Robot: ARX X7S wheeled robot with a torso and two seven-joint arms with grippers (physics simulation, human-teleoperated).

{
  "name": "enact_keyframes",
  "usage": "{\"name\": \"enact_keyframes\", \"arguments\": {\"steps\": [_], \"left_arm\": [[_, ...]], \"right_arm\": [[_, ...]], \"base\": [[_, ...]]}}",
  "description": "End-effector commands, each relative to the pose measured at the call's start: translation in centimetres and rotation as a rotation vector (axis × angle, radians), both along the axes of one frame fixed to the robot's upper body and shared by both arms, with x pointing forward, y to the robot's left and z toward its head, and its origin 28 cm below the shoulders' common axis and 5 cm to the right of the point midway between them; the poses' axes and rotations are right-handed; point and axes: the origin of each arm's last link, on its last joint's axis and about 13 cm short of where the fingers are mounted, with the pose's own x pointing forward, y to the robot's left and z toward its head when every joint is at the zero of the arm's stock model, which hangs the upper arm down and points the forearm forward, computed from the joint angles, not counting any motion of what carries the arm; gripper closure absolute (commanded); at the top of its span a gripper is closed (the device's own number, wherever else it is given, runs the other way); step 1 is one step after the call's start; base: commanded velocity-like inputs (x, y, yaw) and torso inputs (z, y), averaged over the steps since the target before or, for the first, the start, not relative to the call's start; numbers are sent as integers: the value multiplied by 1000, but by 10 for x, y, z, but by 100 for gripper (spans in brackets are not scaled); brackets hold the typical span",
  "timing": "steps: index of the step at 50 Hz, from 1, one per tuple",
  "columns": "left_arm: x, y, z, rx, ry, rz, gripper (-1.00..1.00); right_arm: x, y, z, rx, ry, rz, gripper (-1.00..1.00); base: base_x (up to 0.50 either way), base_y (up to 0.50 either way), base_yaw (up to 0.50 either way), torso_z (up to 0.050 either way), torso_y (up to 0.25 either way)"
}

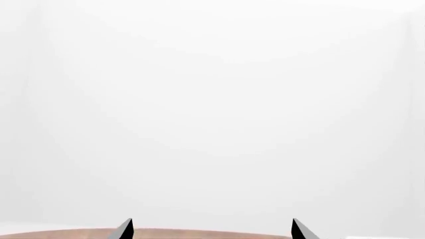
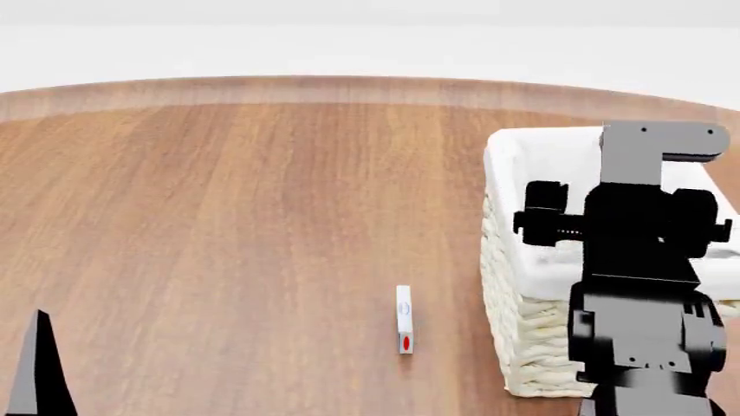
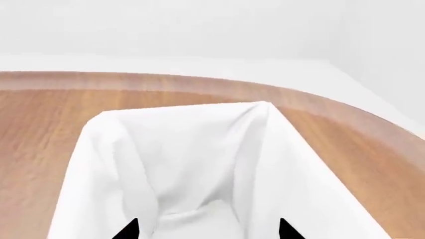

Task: Pick up the tomato sauce, and put it in the basket.

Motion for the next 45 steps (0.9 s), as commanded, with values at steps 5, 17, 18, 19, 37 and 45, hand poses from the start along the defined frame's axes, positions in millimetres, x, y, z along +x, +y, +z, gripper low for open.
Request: {"name": "enact_keyframes", "arguments": {"steps": [5, 17, 18, 19, 37, 45], "left_arm": [[1, -2, -2, 2, 7, -15, -100], [1, -2, -4, 5, 13, -21, -100], [1, -2, -5, 6, 17, -21, -100], [1, -2, -5, 6, 17, -21, -100], [7, -12, -7, 28, 33, -71, -100], [8, -14, -7, 31, 35, -79, -100]], "right_arm": [[13, 25, 15, -228, -282, 170, -100], [-36, 62, 37, -376, -591, 292, -100], [-45, 65, 38, -431, -642, 275, -100], [-45, 66, 38, -431, -642, 275, -100], [-146, 84, 49, -468, -943, 285, -100], [-179, 86, 61, -511, -1051, 255, -100]], "base": [[0, 0, 0, 0, 0], [0, 0, 0, 0, 0], [0, 0, 0, 0, 0], [0, 0, 0, 0, 0], [0, 0, 0, 0, 0], [0, 0, 0, 0, 0]]}}
